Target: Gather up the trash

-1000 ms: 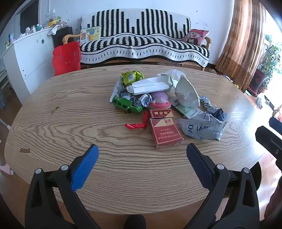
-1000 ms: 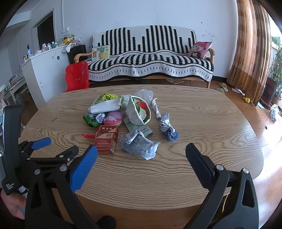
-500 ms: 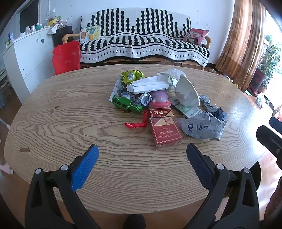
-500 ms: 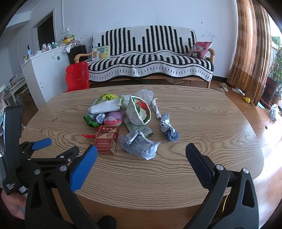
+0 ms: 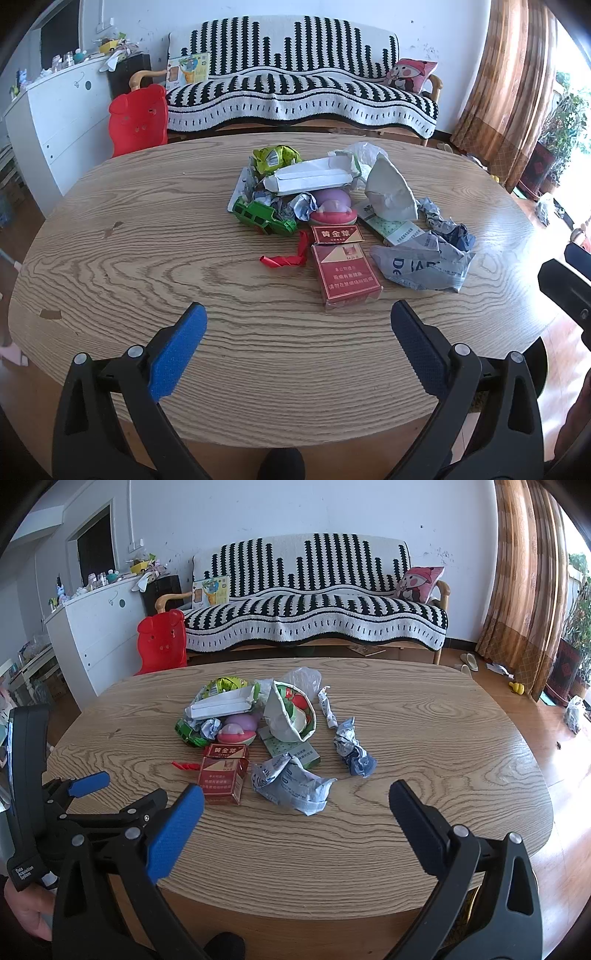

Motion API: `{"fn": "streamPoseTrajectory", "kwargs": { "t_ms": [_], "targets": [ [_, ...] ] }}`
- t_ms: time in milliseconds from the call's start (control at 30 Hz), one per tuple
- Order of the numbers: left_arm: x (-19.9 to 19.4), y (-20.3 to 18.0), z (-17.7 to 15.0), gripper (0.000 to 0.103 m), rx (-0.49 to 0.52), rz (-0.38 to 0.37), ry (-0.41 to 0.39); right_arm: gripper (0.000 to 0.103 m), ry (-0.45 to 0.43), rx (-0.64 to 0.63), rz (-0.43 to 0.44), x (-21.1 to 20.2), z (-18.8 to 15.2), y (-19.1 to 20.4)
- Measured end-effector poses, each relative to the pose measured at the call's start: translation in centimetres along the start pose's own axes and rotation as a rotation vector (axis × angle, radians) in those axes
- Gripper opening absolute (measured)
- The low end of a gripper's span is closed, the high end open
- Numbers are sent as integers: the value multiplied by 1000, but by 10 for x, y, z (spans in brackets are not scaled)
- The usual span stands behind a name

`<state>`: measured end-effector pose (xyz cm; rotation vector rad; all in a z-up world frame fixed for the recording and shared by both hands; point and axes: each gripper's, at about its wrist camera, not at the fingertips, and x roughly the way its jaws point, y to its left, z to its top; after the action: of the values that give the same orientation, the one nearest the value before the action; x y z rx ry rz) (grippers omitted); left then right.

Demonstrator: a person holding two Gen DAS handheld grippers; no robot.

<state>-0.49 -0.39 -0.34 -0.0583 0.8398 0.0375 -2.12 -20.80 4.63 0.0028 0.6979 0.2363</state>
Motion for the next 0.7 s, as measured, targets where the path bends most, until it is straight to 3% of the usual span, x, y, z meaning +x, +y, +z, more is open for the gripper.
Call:
{"fn": "streamPoseTrajectory", "kwargs": {
  "t_ms": [433,700],
  "targets": [
    [14,-10,-5,97,38,0,50,97,13,27,-1,5,1,-9],
    [53,-44,-4,97,110,29,117,97,85,103,16,34,-2,-47]
  ]
}}
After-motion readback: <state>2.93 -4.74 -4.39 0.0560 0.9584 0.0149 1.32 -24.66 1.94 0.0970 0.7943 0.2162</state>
